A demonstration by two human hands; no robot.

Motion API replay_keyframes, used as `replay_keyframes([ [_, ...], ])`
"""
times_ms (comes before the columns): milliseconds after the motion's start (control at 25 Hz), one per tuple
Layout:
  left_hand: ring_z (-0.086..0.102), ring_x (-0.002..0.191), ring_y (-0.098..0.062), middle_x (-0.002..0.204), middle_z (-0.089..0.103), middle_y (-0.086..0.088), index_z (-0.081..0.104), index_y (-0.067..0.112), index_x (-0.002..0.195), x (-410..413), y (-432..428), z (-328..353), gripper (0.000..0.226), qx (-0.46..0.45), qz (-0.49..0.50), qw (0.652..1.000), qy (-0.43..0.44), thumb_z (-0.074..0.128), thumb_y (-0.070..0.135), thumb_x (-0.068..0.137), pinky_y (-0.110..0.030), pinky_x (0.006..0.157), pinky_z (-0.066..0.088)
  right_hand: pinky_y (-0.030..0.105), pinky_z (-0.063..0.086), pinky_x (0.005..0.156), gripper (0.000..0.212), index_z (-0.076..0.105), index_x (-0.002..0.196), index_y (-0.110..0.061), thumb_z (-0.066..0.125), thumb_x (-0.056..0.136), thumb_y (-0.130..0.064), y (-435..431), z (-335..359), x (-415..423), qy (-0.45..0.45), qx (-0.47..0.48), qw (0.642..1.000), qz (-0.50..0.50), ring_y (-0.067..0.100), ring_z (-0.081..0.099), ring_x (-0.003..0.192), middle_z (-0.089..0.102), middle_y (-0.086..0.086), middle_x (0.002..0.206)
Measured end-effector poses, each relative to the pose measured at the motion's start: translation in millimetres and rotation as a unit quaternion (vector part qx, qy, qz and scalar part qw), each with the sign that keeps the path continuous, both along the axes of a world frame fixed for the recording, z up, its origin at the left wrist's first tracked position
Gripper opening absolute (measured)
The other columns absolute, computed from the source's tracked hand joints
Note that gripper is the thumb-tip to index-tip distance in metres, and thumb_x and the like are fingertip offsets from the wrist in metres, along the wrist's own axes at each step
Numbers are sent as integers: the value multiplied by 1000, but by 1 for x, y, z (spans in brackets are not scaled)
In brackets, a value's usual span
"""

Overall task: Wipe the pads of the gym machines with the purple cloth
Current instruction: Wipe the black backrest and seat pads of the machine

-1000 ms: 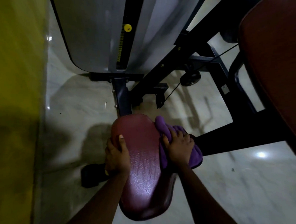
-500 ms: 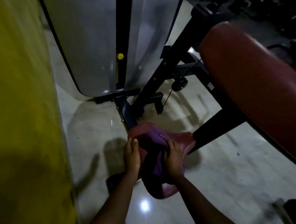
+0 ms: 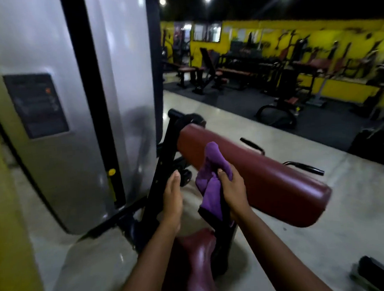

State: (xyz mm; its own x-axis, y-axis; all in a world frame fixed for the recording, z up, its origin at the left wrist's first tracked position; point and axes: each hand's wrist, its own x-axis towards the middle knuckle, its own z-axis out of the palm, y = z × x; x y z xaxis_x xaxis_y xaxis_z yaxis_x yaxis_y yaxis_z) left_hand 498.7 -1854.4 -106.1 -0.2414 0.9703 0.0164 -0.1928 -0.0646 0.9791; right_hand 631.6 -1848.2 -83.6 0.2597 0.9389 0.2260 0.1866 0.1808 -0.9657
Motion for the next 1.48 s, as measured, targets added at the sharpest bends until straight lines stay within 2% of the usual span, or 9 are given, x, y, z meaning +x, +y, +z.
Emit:
replay_keyframes([
  [120,42,127,-11,144,44,-7,40,8,140,39,30,29,42,41,-25,999,16,36,24,101,-21,105,29,41,44,99,29,56,120,-28,50,93,-23,16,26,37,47,11,997,-56,20,59,108,65,0,115],
  [360,30,139,-14,152,31,-3,30,14,146,159,90,82,48,105,-166,977,78,33,31,101,-20,105,21,41,45,98,27,53,123,-23,46,96,-23,52,72,156,93,49,982,-156,23,57,108,62,2,115],
  [520,31,139,-18,151,33,-6,31,11,145,261,131,98,48,98,-189,974,74,32,31,102,-22,107,22,43,44,99,27,52,122,-22,43,97,-25,74,78,254,102,55,972,-207,24,56,108,61,3,115],
  [720,28,141,-16,153,30,-1,30,14,146,403,174,91,51,56,-270,960,49,31,37,101,-29,113,18,44,45,98,30,50,125,-24,42,97,-32,96,72,389,84,37,959,-269,24,56,109,61,4,117],
  [960,28,140,-13,152,32,3,32,18,145,537,197,73,51,15,-328,944,33,33,41,99,-31,113,17,32,44,88,31,51,124,-18,40,99,-32,110,54,516,68,2,947,-313,23,55,106,60,5,115],
  [1120,29,140,-15,152,32,0,32,16,145,603,225,54,53,-1,-333,941,57,33,42,99,-28,110,19,40,45,98,32,53,122,-18,40,98,-35,132,30,575,92,-24,940,-327,25,55,109,60,6,117],
  [1240,27,141,-15,153,30,0,30,17,146,660,261,36,54,-21,-350,935,57,32,44,99,-29,111,18,40,45,98,33,52,124,-20,40,98,-35,161,11,627,96,-45,938,-331,24,55,109,59,4,118],
  [1400,23,143,-13,156,24,3,26,20,148,745,333,21,57,-32,-383,921,63,30,47,98,-30,113,15,29,41,85,31,51,125,-18,40,99,-30,224,3,711,86,-62,931,-349,19,53,103,57,2,116],
  [1480,22,143,-13,157,22,3,24,21,148,779,362,21,57,-43,-398,914,64,29,48,98,-31,114,15,34,45,90,31,51,124,-19,39,98,-31,256,6,747,85,-77,925,-362,22,54,105,58,5,117],
])
